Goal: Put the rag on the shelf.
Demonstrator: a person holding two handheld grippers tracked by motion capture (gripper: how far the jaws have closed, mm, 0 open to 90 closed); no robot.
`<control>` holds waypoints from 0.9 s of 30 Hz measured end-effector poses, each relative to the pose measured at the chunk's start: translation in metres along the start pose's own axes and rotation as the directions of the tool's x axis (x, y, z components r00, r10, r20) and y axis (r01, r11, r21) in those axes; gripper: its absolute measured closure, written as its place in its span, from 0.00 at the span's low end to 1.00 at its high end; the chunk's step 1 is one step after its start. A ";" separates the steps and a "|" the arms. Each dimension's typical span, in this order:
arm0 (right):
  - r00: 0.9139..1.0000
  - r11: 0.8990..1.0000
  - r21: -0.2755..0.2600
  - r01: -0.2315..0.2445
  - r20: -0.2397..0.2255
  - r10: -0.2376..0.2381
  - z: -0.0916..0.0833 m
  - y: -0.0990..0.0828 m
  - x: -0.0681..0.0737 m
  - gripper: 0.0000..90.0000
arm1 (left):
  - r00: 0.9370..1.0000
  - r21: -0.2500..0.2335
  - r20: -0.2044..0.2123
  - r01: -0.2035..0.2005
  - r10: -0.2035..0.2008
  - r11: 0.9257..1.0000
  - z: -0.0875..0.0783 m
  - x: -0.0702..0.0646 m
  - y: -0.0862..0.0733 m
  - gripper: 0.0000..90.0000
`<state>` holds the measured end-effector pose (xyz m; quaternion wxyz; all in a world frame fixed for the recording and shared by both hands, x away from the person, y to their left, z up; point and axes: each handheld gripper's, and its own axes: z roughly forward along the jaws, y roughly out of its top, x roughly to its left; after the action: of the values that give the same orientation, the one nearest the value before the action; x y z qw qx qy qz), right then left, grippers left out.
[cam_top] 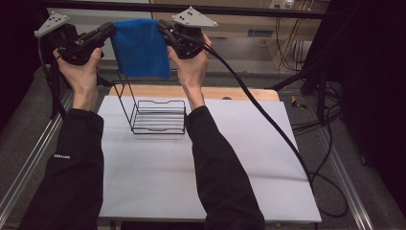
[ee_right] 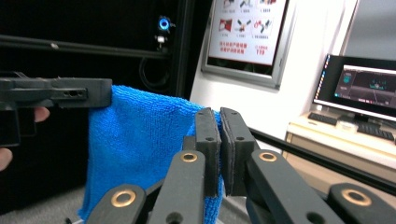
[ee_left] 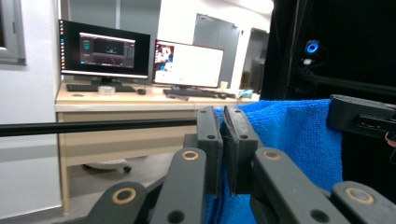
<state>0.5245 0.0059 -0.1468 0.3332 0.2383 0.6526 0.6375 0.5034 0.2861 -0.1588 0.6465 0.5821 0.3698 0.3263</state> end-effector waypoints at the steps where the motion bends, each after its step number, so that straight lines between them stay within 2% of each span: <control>1: 1.000 1.000 0.006 0.003 0.000 -0.003 0.002 -0.002 -0.001 0.97 | 1.000 -0.002 0.001 0.001 -0.001 1.000 0.001 0.001 -0.002 0.95; 5: 1.000 1.000 0.011 0.005 -0.001 -0.005 0.005 -0.008 -0.003 0.97 | 1.000 0.002 0.009 -0.004 0.004 1.000 0.002 0.002 -0.008 0.95; 8: 1.000 1.000 0.013 -0.003 -0.005 0.003 0.005 -0.014 -0.006 0.97 | 1.000 0.019 0.004 -0.026 0.026 1.000 0.003 0.002 -0.012 0.95; 10: 1.000 1.000 0.019 0.008 -0.005 -0.007 0.005 -0.019 -0.007 0.97 | 1.000 0.021 0.005 -0.018 0.017 1.000 0.002 0.003 -0.016 0.95; 13: 1.000 1.000 0.024 -0.004 -0.018 0.004 0.004 -0.026 -0.008 0.97 | 1.000 0.035 0.004 -0.027 0.027 0.999 0.001 0.004 -0.022 0.95; 15: 1.000 0.999 0.034 0.020 -0.025 -0.019 0.002 -0.029 -0.006 0.97 | 1.000 0.037 0.014 -0.026 0.026 0.999 0.000 0.005 -0.026 0.95; 19: 0.999 0.999 0.032 0.010 -0.043 -0.009 -0.007 -0.034 -0.004 0.97 | 0.999 0.038 0.041 -0.026 0.025 0.999 -0.005 0.003 -0.033 0.95; 21: 0.999 0.999 0.049 0.008 -0.049 -0.006 -0.010 -0.038 -0.001 0.97 | 0.998 0.059 0.031 -0.055 0.053 0.997 -0.008 0.001 -0.037 0.95; 25: 0.998 0.997 0.082 -0.013 -0.065 0.019 -0.013 -0.049 0.003 0.97 | 0.997 0.071 0.046 -0.061 0.058 0.996 -0.013 -0.001 -0.042 0.95; 27: 0.997 0.996 0.086 -0.005 -0.074 0.011 -0.015 -0.052 0.006 0.97 | 0.997 0.079 0.055 -0.066 0.062 0.995 -0.017 -0.001 -0.042 0.95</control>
<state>0.5156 -0.0032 -0.1993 0.2956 0.2313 0.6904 0.6185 0.4883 0.2891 -0.2014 0.6212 0.6275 0.3469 0.3162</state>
